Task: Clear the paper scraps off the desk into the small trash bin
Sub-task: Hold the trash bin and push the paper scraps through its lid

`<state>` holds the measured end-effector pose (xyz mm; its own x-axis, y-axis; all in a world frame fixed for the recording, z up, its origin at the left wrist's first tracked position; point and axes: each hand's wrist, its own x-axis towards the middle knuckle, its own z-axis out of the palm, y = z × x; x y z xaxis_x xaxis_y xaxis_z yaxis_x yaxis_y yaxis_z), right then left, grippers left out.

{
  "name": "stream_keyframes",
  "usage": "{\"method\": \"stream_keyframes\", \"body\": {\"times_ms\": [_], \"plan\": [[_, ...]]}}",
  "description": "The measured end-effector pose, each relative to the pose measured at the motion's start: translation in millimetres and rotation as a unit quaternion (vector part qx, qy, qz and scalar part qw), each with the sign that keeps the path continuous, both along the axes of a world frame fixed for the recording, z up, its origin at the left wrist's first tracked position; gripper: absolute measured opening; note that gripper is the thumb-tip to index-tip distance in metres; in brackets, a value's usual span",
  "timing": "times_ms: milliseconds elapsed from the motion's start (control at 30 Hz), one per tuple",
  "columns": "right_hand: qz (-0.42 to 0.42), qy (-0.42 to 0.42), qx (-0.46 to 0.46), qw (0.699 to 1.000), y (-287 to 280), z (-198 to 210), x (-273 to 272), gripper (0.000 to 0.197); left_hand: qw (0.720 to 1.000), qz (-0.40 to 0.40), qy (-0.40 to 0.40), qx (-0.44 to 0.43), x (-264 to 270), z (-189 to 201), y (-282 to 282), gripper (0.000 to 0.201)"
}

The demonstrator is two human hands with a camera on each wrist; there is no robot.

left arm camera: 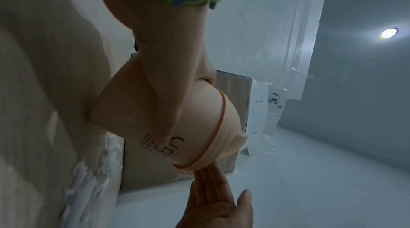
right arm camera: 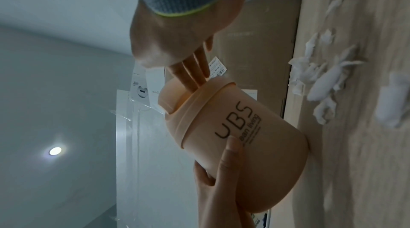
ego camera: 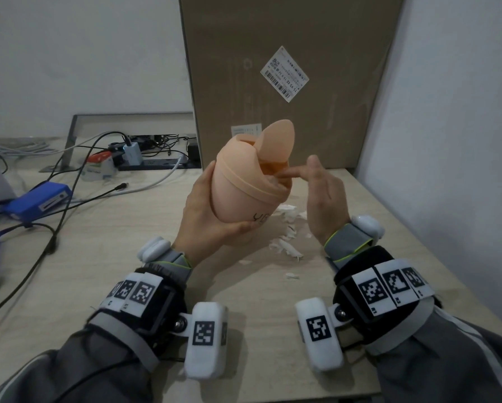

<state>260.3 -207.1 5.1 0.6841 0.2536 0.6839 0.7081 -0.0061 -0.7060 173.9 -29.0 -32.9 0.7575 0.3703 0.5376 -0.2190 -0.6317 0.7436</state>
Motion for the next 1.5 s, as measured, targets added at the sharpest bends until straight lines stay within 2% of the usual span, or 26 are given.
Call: {"method": "stream_keyframes", "body": {"times_ms": [100, 233, 333, 400, 467, 533, 600, 667, 733, 800, 900, 967, 1067, 1133, 1267, 1333, 1400, 1500], "plan": [[-0.060, -0.025, -0.009, 0.998, -2.4, -2.2, 2.1, 0.056, 1.000, -0.001, 0.003, 0.001, 0.3, -0.5, 0.1, 0.128], [-0.059, -0.087, -0.149, 0.983, 0.2, -5.4, -0.1, 0.060, 1.000, 0.005, 0.004, 0.007, 1.0, -1.3, 0.6, 0.127], [0.001, -0.070, -0.201, 0.977, 0.7, -4.1, -7.9, 0.062, 0.999, 0.001, 0.008, 0.034, 0.9, -1.8, 0.6, 0.124], [0.049, -0.041, -0.220, 0.973, -1.9, -4.9, -10.1, 0.054, 0.999, -0.005, 0.007, 0.040, 1.2, -2.8, 1.0, 0.123], [0.074, -0.021, -0.193, 0.978, -1.4, -4.5, -9.1, 0.048, 0.999, -0.009, 0.004, 0.031, 1.0, -3.4, 1.1, 0.122], [0.049, -0.042, -0.127, 0.990, -0.3, -6.9, -3.5, 0.061, 1.000, -0.011, 0.001, 0.009, 1.0, -3.2, 1.0, 0.124], [0.007, -0.047, -0.036, 0.998, -3.7, -8.3, 3.5, 0.065, 1.000, -0.016, -0.001, -0.023, 0.3, -2.5, 0.5, 0.123], [-0.050, -0.006, 0.042, 0.998, -9.9, -6.3, 10.6, 0.062, 0.999, -0.015, -0.002, -0.047, -0.7, -2.3, 0.4, 0.120], [-0.107, 0.050, 0.060, 0.991, -17.0, -6.7, 20.9, 0.055, 0.998, -0.007, -0.004, -0.063, -0.9, -3.5, 1.3, 0.123], [-0.161, 0.113, -0.002, 0.980, -26.7, -12.9, 36.0, 0.051, 0.997, -0.003, -0.008, -0.072, -1.5, -3.5, 1.5, 0.124], [-0.196, 0.217, -0.197, 0.936, -44.9, -23.9, 55.3, 0.059, 0.995, 0.013, -0.019, -0.100, -1.3, -3.4, 2.5, 0.125], [-0.186, 0.280, -0.283, 0.898, -52.0, -28.3, 60.7, 0.063, 0.992, 0.024, -0.032, -0.119, -1.0, -3.8, 4.2, 0.126], [-0.112, 0.388, -0.276, 0.872, -49.1, -29.5, 53.7, 0.056, 0.991, 0.034, -0.035, -0.127, -0.3, -5.1, 5.5, 0.126], [-0.048, 0.422, -0.266, 0.865, -42.5, -28.1, 42.7, 0.055, 0.991, 0.033, -0.032, -0.127, -0.1, -5.7, 5.8, 0.126], [0.094, 0.406, -0.250, 0.874, -27.9, -25.7, 27.7, 0.050, 0.991, 0.035, -0.029, -0.125, 0.6, -6.4, 6.6, 0.127], [0.117, 0.391, -0.219, 0.886, -26.7, -23.1, 26.8, 0.047, 0.991, 0.035, -0.029, -0.129, 1.0, -7.2, 6.8, 0.126], [0.077, 0.346, -0.195, 0.915, -28.9, -22.9, 30.2, 0.044, 0.990, 0.037, -0.027, -0.131, 1.1, -8.1, 7.6, 0.126], [-0.043, 0.224, -0.179, 0.957, -29.9, -29.8, 42.5, 0.036, 0.990, 0.040, -0.023, -0.133, 1.1, -9.2, 8.4, 0.125]]}}
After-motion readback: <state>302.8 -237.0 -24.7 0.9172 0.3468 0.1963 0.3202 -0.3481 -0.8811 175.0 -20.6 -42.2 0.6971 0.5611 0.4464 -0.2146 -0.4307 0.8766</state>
